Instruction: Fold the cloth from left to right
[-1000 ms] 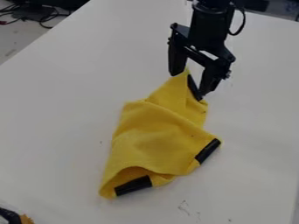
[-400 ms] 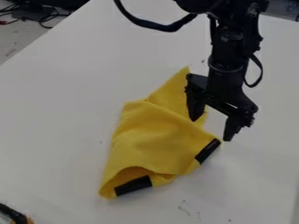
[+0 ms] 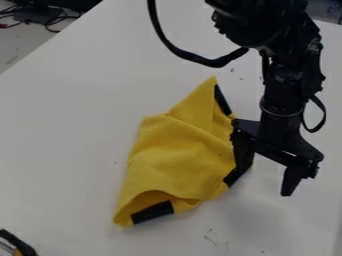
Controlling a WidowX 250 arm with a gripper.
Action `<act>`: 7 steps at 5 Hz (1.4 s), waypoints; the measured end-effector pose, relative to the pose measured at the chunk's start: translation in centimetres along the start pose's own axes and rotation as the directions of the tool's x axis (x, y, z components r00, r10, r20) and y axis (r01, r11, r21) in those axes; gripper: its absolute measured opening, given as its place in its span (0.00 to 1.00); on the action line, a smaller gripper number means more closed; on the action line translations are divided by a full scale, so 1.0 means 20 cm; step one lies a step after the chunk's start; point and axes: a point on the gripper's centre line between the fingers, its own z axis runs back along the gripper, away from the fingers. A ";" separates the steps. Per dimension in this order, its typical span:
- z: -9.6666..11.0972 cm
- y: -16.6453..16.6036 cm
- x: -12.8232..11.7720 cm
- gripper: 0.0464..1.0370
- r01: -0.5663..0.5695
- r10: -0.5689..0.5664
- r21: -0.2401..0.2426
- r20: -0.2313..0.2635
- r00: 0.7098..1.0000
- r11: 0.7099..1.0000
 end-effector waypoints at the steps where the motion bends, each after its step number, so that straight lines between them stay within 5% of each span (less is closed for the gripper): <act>1: -0.04 -0.03 -0.04 0.97 -0.022 0.022 0.011 0.011 1.000 1.000; 2: -0.06 0.01 -0.06 0.97 -0.026 0.026 0.029 0.003 1.000 0.999; 4: 0.15 0.07 -0.05 0.97 -0.082 0.084 0.112 -0.011 0.996 0.990; 5: 0.14 0.05 -0.05 0.97 -0.080 0.080 0.077 0.005 0.997 0.994; 7: -0.08 0.13 -0.06 0.97 -0.067 0.067 -0.008 0.002 0.998 0.998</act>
